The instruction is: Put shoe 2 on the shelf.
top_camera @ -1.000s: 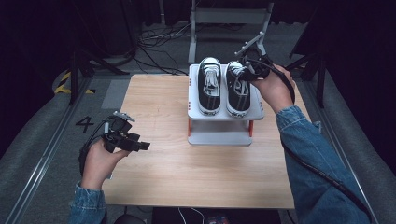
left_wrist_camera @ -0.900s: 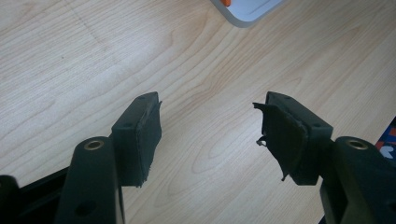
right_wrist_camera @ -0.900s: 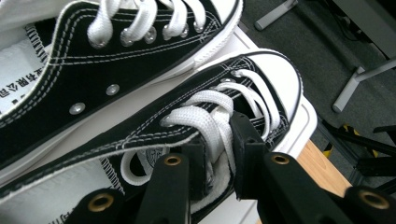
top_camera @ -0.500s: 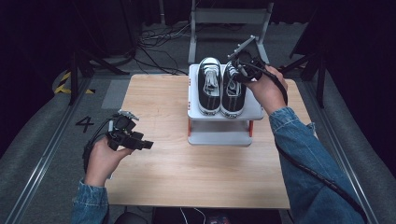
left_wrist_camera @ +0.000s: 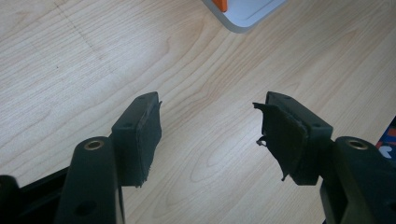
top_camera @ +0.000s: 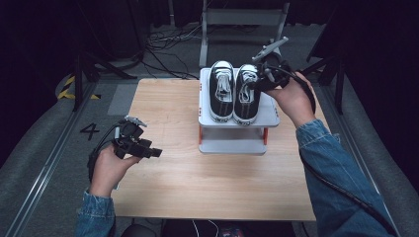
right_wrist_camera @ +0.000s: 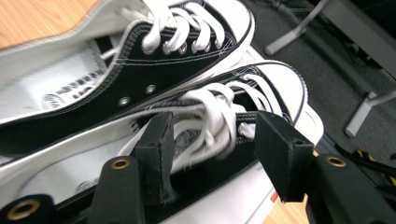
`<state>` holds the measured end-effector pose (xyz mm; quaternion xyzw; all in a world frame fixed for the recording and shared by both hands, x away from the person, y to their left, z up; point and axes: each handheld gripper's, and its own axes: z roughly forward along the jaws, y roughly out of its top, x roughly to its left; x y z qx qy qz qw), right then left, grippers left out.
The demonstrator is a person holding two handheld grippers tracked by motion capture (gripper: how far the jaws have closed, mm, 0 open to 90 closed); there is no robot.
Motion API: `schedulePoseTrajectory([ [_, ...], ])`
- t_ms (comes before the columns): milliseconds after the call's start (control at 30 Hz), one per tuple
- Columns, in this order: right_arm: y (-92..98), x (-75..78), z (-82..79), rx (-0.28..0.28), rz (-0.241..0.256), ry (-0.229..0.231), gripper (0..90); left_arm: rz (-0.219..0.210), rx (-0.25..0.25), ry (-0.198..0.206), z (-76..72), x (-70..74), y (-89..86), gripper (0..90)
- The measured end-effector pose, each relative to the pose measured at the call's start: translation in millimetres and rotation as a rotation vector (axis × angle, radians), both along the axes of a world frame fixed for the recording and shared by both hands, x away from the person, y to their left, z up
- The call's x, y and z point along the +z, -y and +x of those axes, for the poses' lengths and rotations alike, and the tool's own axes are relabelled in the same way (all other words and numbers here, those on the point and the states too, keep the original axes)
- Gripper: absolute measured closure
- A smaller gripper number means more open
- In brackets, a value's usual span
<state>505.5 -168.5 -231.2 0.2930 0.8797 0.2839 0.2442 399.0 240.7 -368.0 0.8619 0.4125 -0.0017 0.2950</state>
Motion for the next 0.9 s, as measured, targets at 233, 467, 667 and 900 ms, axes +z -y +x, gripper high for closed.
schedulePoseTrajectory([
  [233, 35.1, 12.0, -24.5, 0.012, 0.102, 0.006, 47.1, 0.008, 0.005, -0.002, -1.9, -0.9, 1.8, 38.2],
  [467, 78.4, 12.5, -46.7, -0.012, 0.121, -0.004, 48.1, 0.014, 0.003, 0.05, -2.6, 4.6, 4.4, 38.0],
  [667, 111.3, 9.6, -63.8, -0.019, 0.125, -0.006, 47.7, 0.029, -0.006, 0.037, -3.1, 0.9, 5.2, 37.8],
  [900, 148.2, -6.2, -74.8, -0.007, 0.124, -0.045, 46.4, 0.022, -0.002, 0.043, -8.7, 2.8, 4.7, 37.4],
])
